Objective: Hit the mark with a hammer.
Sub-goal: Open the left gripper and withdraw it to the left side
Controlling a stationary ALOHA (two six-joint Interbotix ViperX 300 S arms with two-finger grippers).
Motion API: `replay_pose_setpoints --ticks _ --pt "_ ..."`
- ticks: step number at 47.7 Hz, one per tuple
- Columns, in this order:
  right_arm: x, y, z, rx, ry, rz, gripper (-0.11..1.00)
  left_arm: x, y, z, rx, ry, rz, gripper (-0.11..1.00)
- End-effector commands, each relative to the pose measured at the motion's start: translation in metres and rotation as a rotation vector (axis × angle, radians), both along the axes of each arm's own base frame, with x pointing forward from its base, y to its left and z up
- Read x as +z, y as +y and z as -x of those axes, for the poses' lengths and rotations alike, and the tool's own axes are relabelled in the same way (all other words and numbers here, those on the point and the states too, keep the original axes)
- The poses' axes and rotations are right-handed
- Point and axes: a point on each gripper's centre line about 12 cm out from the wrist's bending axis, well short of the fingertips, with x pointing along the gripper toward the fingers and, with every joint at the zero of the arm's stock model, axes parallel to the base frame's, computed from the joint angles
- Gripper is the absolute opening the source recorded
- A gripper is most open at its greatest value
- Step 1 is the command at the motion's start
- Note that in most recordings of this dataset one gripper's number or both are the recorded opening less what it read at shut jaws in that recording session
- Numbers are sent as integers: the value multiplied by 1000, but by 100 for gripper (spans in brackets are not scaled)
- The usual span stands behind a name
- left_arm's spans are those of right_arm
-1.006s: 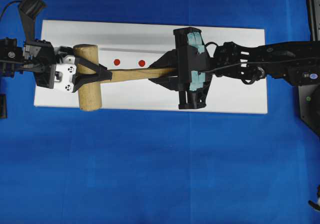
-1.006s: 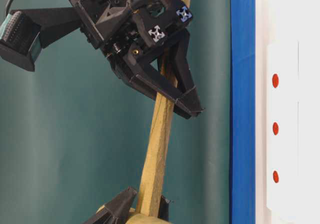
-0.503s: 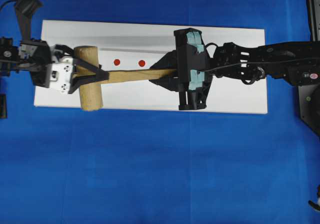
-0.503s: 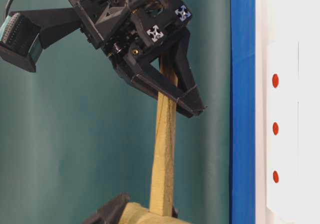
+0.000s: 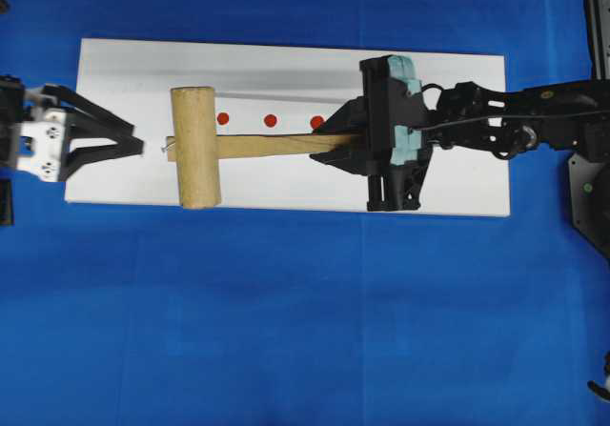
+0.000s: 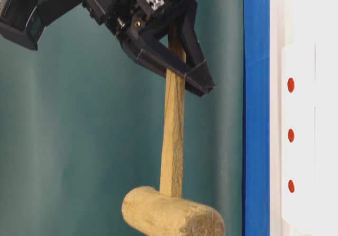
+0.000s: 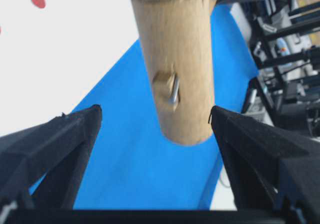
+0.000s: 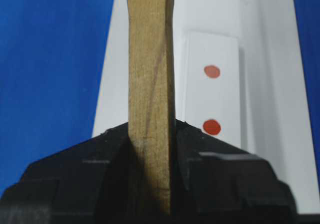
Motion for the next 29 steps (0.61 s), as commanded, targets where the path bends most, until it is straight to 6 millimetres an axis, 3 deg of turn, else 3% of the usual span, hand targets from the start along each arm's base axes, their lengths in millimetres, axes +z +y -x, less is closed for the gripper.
replay_pose_setpoints --ticks 1,14,29 --pt "16 0 1 -5 -45 -5 7 4 -1 4 -5 -4 -9 87" --pt "15 3 1 -16 -38 -49 7 5 1 7 -13 -9 -44 87" --pt "1 52 -5 13 -11 -194 7 6 1 6 -163 6 -438 86"
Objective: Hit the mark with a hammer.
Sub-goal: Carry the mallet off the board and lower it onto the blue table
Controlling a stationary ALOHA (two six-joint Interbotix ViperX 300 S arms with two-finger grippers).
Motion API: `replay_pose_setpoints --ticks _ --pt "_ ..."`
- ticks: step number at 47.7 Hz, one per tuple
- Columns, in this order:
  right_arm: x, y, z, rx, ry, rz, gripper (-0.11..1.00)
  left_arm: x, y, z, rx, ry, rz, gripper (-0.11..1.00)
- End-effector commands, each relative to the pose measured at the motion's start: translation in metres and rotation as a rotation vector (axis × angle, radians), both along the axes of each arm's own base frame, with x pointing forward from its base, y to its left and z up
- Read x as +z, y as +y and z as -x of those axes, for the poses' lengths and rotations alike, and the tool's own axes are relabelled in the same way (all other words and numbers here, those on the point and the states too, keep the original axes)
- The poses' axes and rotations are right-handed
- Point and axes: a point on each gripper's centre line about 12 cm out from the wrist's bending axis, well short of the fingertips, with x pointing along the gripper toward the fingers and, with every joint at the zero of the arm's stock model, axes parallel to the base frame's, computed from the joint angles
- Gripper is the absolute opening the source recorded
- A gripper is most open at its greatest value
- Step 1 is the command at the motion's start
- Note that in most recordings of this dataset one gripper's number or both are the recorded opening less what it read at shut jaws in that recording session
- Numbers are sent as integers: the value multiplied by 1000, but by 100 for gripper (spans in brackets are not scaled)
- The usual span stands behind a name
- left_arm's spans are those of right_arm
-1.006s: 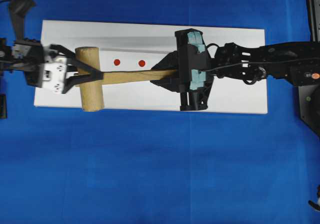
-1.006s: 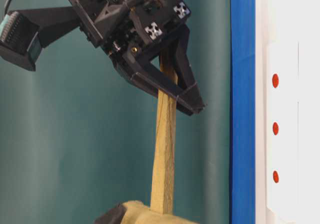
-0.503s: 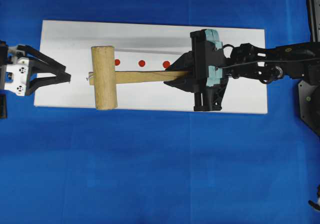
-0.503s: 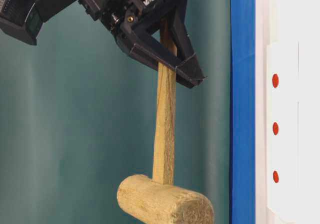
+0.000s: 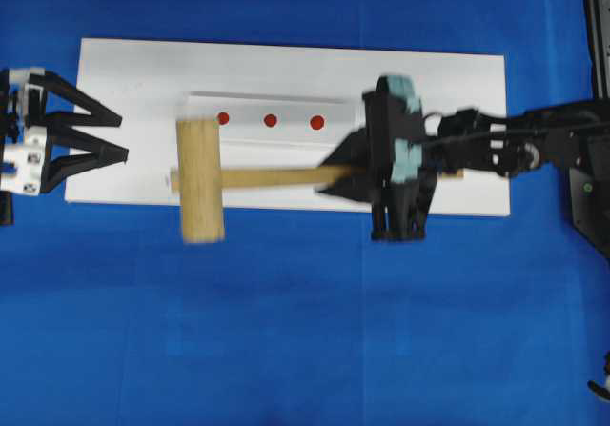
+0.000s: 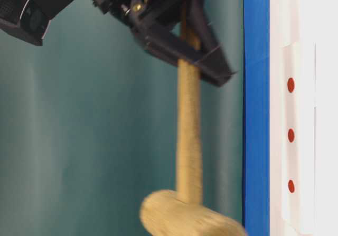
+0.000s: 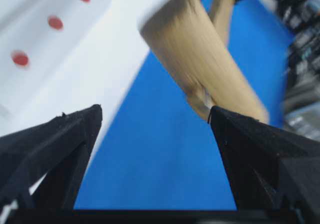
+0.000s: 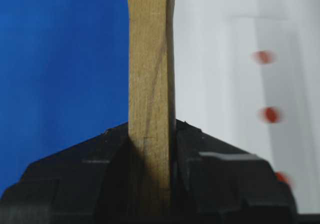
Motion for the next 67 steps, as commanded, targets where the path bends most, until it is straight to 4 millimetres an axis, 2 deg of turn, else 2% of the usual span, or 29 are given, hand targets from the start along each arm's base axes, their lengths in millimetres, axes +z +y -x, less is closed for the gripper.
replay_pose_setpoints --ticks 1,15,27,35,47,67 --pt "8 15 -4 -11 -43 -33 7 5 1 -2 -33 -14 -97 86" --pt "-10 64 -8 -51 -56 -90 7 4 8 1 -111 4 -379 84" --pt "-28 90 -14 -49 -10 -130 7 5 8 5 -119 -24 -425 83" --pt "-33 96 -17 -45 2 -134 7 2 7 9 -116 -29 -420 83" --pt "-64 102 -21 -70 90 -155 7 1 7 10 -114 -29 -413 83" --pt "-93 114 -29 -37 170 -149 7 -2 8 11 -116 -21 -417 83"
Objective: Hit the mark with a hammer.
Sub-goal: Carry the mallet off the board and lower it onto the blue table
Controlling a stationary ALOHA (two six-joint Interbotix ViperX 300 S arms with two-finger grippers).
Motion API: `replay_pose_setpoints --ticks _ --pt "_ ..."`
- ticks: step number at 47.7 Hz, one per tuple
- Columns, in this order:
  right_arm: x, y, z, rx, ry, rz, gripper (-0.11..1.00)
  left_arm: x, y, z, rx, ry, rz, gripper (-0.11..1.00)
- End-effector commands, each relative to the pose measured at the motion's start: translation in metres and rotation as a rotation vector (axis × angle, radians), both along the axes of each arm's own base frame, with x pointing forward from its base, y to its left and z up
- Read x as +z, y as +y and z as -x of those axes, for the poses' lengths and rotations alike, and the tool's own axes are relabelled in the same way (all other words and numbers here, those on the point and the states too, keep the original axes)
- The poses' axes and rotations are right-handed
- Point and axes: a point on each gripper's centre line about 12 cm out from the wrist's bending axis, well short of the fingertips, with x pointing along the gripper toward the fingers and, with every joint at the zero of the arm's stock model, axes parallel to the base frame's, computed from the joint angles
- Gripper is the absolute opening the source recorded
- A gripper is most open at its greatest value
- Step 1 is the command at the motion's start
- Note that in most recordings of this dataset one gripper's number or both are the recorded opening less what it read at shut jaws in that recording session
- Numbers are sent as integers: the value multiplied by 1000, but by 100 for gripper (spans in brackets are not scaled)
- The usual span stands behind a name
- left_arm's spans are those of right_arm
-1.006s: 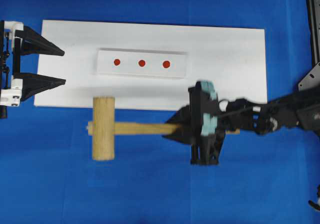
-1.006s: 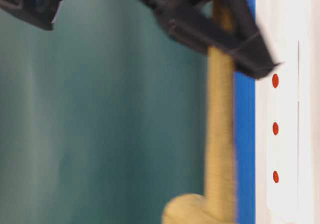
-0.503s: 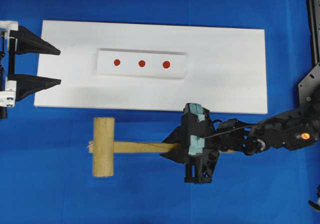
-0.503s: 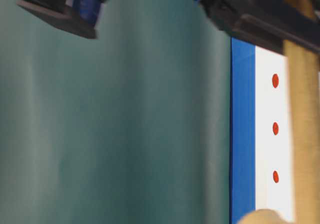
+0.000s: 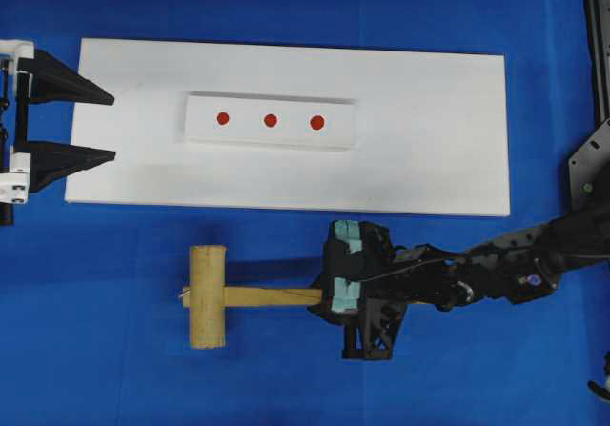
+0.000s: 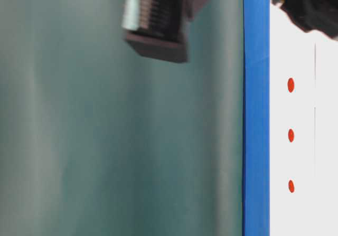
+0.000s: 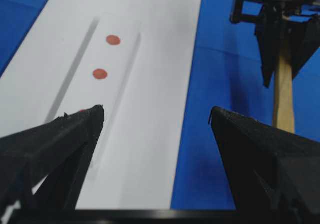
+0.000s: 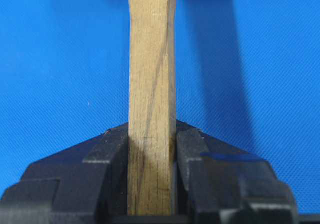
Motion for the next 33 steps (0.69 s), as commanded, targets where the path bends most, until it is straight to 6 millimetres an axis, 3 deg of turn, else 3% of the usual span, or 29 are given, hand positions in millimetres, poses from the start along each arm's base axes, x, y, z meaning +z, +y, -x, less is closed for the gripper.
replay_pose_setpoints --ticks 1,33 --pt "12 4 -10 -1 -38 -14 7 3 1 -2 7 -9 1 83" --pt "4 -5 -15 -27 -33 12 7 0 2 -1 10 -2 1 83"
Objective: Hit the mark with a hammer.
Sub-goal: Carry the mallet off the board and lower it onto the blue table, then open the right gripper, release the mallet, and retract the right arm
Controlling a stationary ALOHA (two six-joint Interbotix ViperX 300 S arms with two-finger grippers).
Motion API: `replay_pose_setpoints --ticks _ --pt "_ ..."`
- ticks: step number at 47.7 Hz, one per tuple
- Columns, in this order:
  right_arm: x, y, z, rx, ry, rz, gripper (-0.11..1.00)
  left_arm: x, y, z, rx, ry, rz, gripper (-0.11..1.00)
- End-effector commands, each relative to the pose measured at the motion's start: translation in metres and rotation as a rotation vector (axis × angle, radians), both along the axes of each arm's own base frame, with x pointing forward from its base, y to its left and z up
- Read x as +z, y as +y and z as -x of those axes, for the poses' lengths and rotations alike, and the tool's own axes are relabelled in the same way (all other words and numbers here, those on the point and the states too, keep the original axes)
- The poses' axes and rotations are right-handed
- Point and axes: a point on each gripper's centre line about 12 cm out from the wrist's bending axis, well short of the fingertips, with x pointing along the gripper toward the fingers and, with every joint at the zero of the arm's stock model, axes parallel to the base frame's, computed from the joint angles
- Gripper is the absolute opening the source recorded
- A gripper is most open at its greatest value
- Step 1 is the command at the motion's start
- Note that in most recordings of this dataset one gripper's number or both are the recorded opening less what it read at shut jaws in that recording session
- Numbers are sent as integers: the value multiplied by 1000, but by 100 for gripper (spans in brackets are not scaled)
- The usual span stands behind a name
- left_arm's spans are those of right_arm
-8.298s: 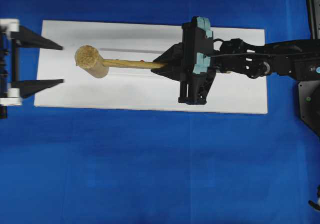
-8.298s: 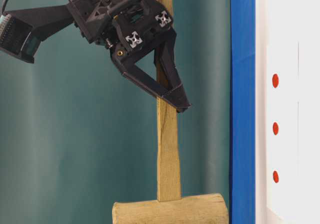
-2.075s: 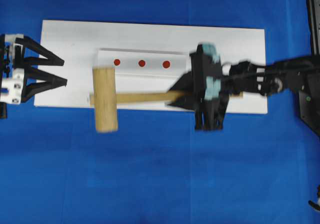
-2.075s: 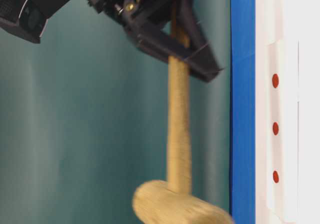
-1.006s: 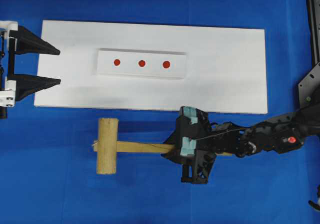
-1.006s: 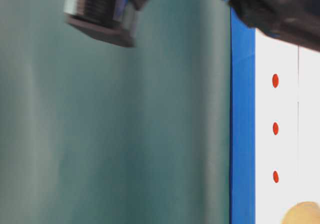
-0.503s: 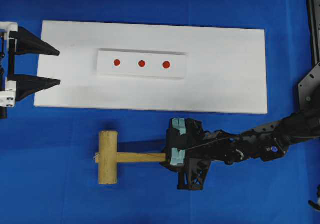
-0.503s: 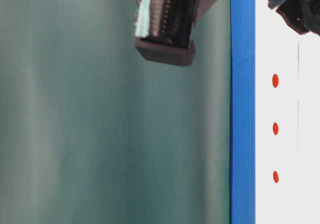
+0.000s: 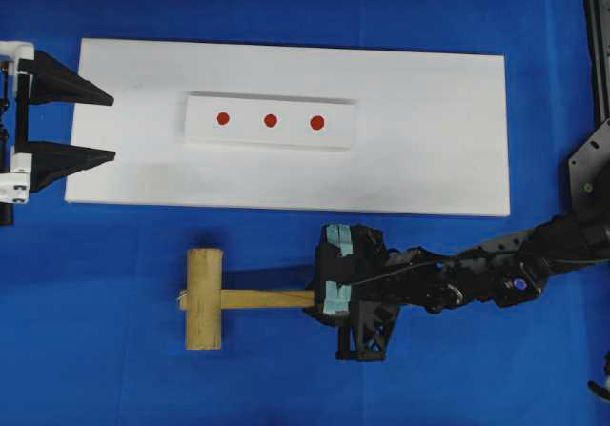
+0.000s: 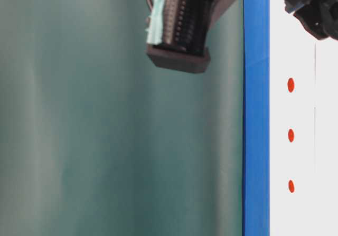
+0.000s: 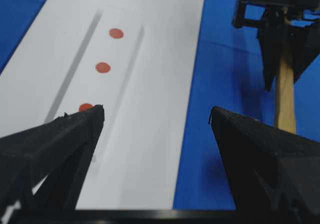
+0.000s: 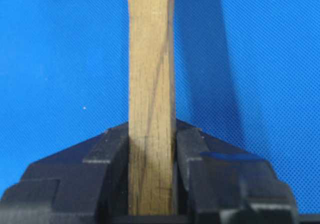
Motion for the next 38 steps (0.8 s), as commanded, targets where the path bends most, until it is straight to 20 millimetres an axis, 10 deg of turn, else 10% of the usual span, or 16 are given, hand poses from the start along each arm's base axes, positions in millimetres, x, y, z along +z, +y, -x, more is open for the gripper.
replay_pose_setpoints --ticks 1,17,32,38 --pt "13 -4 -9 -16 -44 0 7 3 1 -2 3 -11 -2 83" --pt "11 -6 -9 -16 -39 3 8 4 1 -2 3 -12 -3 83" --pt "11 -8 -9 -28 -47 13 89 4 1 -2 3 -12 -3 83" --pt "14 -8 -10 -32 -54 13 90 3 1 -1 3 -11 -1 83"
